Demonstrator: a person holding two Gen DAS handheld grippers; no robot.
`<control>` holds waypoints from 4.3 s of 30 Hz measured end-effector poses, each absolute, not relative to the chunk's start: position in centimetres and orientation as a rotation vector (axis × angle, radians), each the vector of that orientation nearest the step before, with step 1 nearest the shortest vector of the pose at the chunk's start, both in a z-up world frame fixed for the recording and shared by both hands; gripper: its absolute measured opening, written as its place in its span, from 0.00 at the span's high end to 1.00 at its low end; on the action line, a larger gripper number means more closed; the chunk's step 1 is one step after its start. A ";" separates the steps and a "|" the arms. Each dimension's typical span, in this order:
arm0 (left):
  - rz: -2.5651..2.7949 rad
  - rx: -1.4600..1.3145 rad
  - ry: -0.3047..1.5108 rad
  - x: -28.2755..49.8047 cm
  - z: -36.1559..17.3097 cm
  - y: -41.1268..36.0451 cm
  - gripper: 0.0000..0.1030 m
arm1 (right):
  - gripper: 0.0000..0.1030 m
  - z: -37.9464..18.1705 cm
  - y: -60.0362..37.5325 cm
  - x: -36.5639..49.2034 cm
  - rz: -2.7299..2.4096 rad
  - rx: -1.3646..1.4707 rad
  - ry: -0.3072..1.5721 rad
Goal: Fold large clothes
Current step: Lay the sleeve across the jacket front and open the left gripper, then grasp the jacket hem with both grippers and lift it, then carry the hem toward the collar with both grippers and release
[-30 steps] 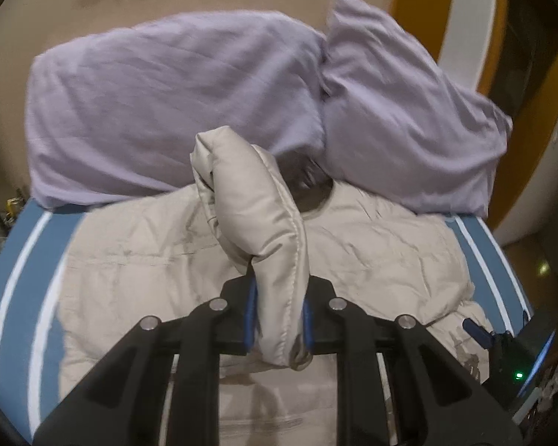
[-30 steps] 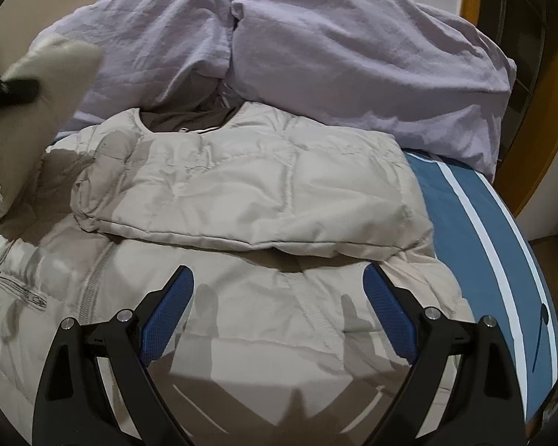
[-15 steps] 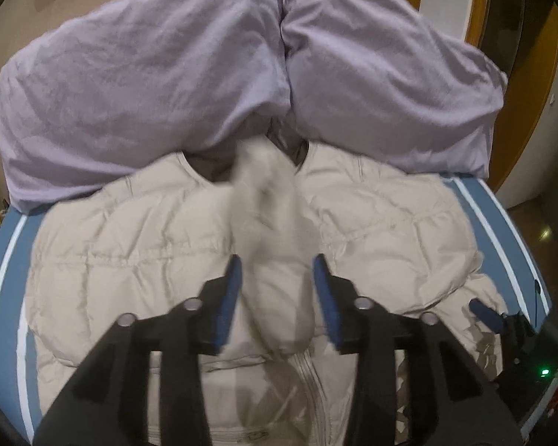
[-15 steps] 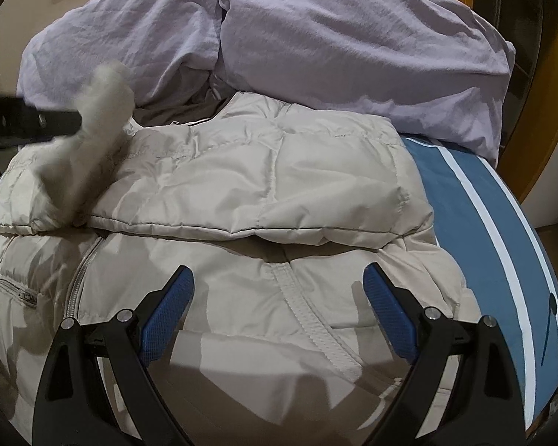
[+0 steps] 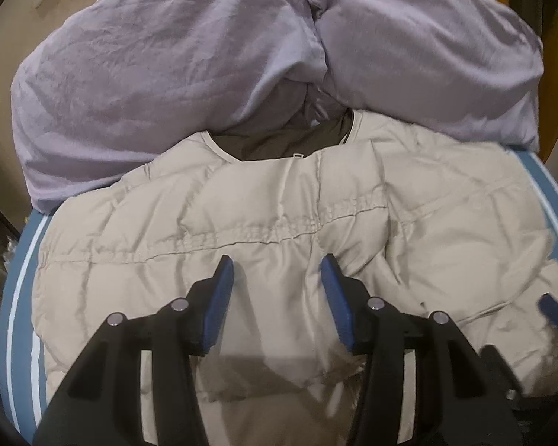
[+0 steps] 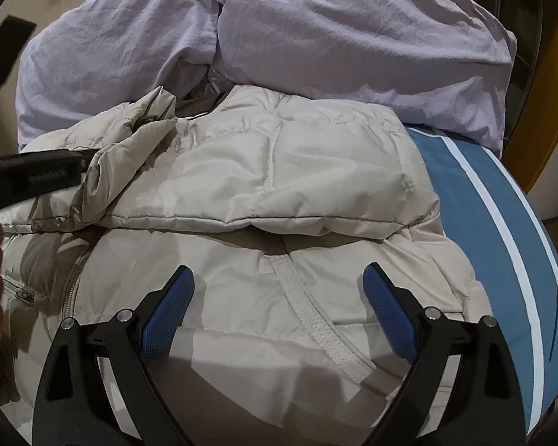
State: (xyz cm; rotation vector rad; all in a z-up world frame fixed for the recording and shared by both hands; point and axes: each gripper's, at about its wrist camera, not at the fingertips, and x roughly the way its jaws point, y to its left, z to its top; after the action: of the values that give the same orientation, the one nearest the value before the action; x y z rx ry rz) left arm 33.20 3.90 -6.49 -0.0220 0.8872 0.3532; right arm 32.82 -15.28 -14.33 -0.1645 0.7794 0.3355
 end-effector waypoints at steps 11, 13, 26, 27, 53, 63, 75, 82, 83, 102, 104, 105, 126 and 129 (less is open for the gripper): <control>0.389 -0.004 0.892 34.4 -7.8 3.7 0.46 | 0.07 -14.7 -15.3 32.9 0.324 -0.162 0.778; 0.392 0.002 0.888 34.4 -7.9 3.6 0.46 | 0.07 -14.7 -15.3 33.0 0.324 -0.162 0.782; 0.378 -0.096 0.865 25.7 -5.7 5.7 0.21 | 0.07 -13.1 -18.1 31.1 0.304 -0.148 0.781; 0.390 -0.104 0.860 24.4 -5.8 6.1 0.17 | 0.07 -12.9 -18.5 30.9 0.299 -0.148 0.780; 0.449 -0.452 0.826 -2.4 -10.4 14.8 0.19 | 0.22 -15.0 -36.7 22.3 0.313 0.174 0.944; 0.389 -0.492 0.784 -2.6 -10.2 13.8 0.68 | 0.83 -14.1 -35.4 21.1 0.445 0.197 0.882; 0.404 -0.428 0.684 -0.7 -4.3 14.1 0.80 | 0.87 -6.9 -32.9 23.1 0.466 0.172 0.732; 0.447 -0.376 0.620 2.8 0.1 15.6 0.80 | 0.87 -2.5 -30.4 26.6 0.441 0.167 0.652; 0.456 -0.369 0.614 3.6 0.7 15.9 0.80 | 0.87 -2.0 -30.1 27.3 0.437 0.169 0.642; 0.545 -0.286 0.617 22.1 4.4 23.6 0.81 | 0.87 2.4 -20.7 43.1 0.363 0.101 0.567; 0.549 -0.286 0.622 23.9 4.1 24.3 0.81 | 0.87 2.0 -19.8 44.7 0.349 0.099 0.567; 0.554 -0.285 0.627 25.3 3.6 24.9 0.81 | 0.87 1.7 -19.4 45.6 0.340 0.100 0.570; 0.669 -0.280 0.709 36.0 -5.9 28.9 0.66 | 0.73 -6.8 -14.5 55.6 0.162 0.010 0.730; 0.688 -0.286 0.698 34.7 -5.1 29.0 0.35 | 0.31 -4.8 -15.2 53.7 0.128 -0.004 0.674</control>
State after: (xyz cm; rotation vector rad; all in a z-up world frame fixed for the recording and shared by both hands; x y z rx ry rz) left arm 34.74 28.95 -5.14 -0.2865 0.6981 0.6877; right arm 53.66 -15.20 -4.83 -0.0041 0.6743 0.1281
